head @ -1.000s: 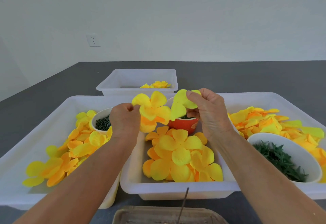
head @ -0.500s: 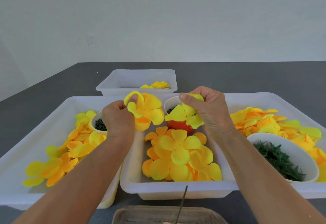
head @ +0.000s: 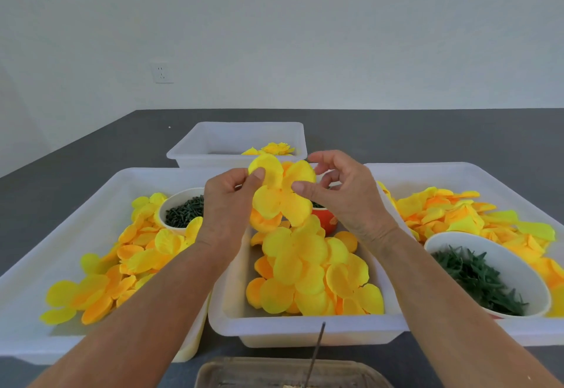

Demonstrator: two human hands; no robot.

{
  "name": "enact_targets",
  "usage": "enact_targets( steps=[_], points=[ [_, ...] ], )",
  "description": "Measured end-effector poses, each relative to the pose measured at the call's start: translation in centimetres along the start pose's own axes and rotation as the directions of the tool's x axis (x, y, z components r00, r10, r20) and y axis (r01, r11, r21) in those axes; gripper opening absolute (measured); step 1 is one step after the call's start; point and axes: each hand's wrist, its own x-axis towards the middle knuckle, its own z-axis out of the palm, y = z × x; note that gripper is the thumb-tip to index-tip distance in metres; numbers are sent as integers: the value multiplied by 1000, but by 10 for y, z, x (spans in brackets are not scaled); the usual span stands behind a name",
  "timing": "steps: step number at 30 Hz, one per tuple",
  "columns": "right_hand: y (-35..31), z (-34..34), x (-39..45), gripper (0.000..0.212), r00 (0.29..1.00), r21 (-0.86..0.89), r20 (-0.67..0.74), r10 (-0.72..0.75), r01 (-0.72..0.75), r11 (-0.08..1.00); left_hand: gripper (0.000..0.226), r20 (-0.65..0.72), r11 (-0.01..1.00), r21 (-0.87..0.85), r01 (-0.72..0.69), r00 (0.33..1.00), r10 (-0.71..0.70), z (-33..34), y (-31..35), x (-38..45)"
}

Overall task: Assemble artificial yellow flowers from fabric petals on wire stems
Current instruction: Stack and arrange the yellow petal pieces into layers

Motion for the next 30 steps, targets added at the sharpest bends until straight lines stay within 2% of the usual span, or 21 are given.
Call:
enact_targets(
  steps=[2, 6, 8, 11, 14, 17, 21, 26, 28, 30],
  points=[
    [4, 0, 0, 41, 1000, -22, 17, -16, 17, 1000, 41, 53, 1000, -9, 5, 999, -4, 1, 0, -2],
    [3, 1, -1, 16, 997, -75, 64, -40, 45, 996, 37, 50, 1000, 6, 6, 999, -7, 1, -3, -1],
    [3, 2, -1, 17, 997, -60, 52, -60, 63, 996, 36, -32, 999, 32, 2, 999, -1, 1, -7, 1],
    [2, 2, -1, 14, 998, -21, 4, -64, 64, 998, 22, -233, 996, 85, 4, 972, 16, -3, -11, 6],
    [4, 0, 1, 16, 997, 17, -67, -25, 27, 1000, 17, -358, 975, 219, 24, 932, 57, -8, -13, 11],
    [3, -2, 3, 18, 995, 187, -81, 54, -38, 982, 23, -431, 943, 330, 42, 896, 111, -12, -15, 13],
    [1, -4, 3, 17, 984, 324, -55, 171, -144, 935, 23, -429, 939, 344, -1, 889, 159, -14, -13, 13],
    [3, -1, 3, 24, 956, 201, 93, 278, -292, 935, 21, -444, 960, 275, -47, 880, 170, -14, -9, 12],
    [4, 0, 1, 25, 938, 52, 171, 300, -313, 948, 20, -480, 964, 260, -51, 860, 175, -14, -10, 13],
    [6, 2, -1, 21, 927, -166, 233, 295, -261, 951, 19, -502, 970, 236, -63, 847, 177, -13, -10, 14]
  ],
)
